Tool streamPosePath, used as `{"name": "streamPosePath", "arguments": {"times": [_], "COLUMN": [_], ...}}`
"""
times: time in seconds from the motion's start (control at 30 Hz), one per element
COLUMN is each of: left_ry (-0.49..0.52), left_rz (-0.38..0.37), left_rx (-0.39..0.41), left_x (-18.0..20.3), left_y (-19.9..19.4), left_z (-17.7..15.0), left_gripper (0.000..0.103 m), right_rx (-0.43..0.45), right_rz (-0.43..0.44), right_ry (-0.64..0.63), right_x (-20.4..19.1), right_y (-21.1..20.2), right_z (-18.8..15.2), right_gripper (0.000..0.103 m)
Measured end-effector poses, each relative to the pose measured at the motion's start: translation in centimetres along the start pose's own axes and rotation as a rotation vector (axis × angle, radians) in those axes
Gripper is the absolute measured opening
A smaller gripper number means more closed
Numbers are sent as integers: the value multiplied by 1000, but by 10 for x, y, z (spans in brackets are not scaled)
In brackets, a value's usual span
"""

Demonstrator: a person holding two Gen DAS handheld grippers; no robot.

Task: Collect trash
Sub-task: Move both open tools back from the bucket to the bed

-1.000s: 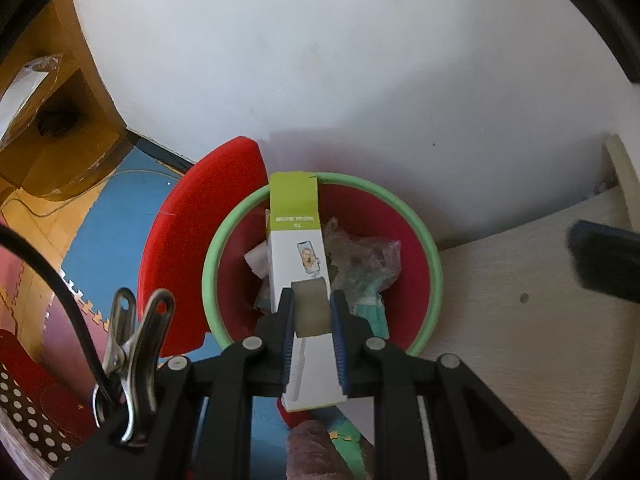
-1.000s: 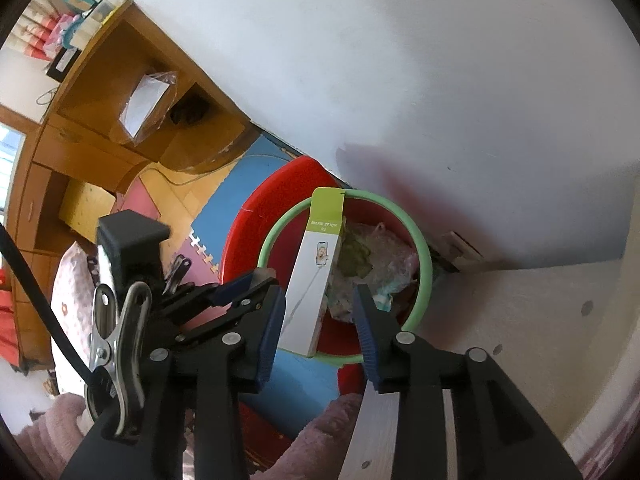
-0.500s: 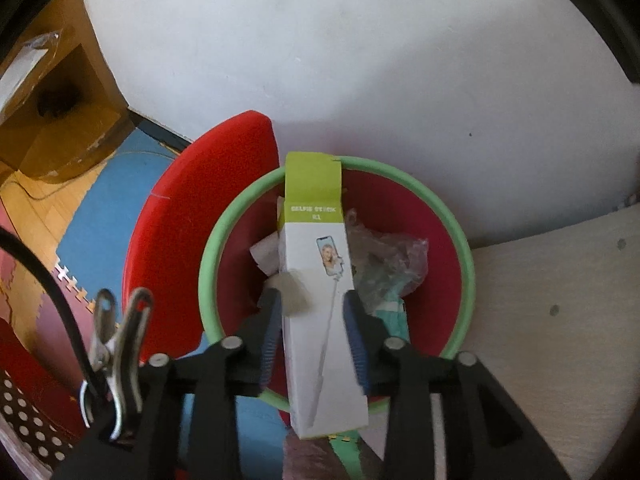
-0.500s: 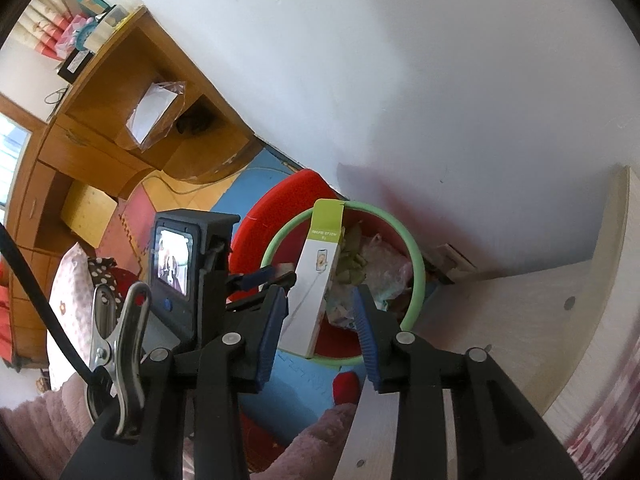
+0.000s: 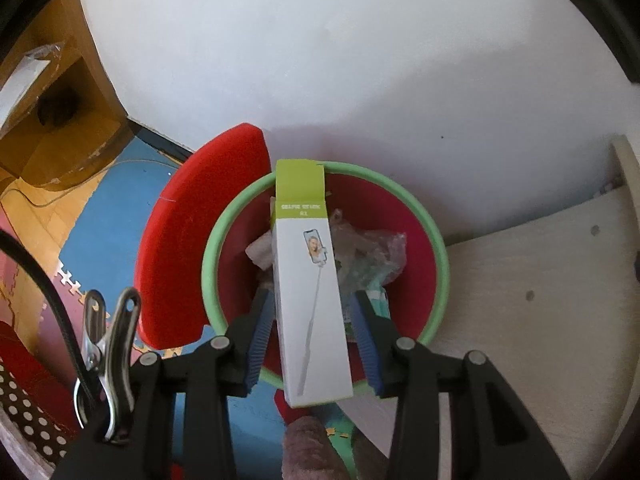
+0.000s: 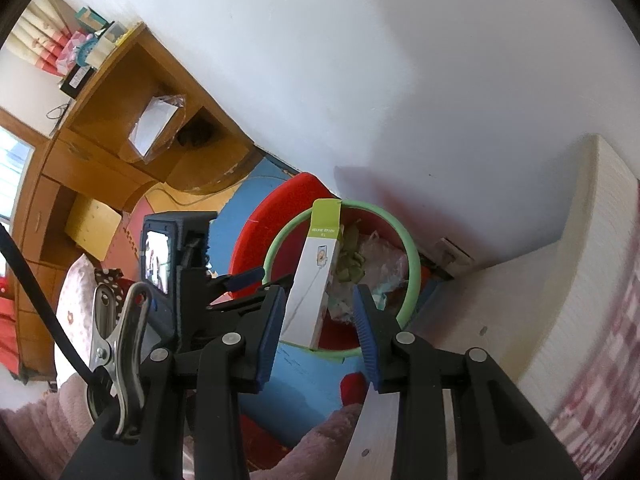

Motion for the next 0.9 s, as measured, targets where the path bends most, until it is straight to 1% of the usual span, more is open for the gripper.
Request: {"name": "streamPosePath", "arguments": {"times": [0.13,0.27,0.4,0.47,0.67,0.8,0.9], "left_ry": [2,-3,11,32,118,175,226], "left_rz": [10,8,9,15,22,14,6], "left_rx": [14,43,71,81,109,119,129], "left_x": [6,18,33,43,85,119,149], "left_y": [-21,-51,-81,-96,-137,-156,-168], "left_z": [-2,-2,-3,-4,-9,-15,-20], "left_gripper": [42,42,42,42,42,42,42], "right_rx": [22,47,95,116,175,208,233], "right_rz": [12,30,82,94,108,110,95], "right_ry": [16,28,43,44,56,87,107], "right_x": [5,8,9,9,19,37,53], "right_y": [-12,-27,-49,-59,-94,-122,-142], "right_z": [-6,-14,-23,-27,-44,-61,-75], "right_gripper": [36,36,36,36,36,36,36]}}
Point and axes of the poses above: each gripper's, at about its wrist camera, not at the fingertips, and y roughly the way its jaws point, x to its right, z to its top, the point moved 6 cm from there along y, roughly the way its jaws point, and after that the axes turned 4 degrees about y, right-handed, at the moved point
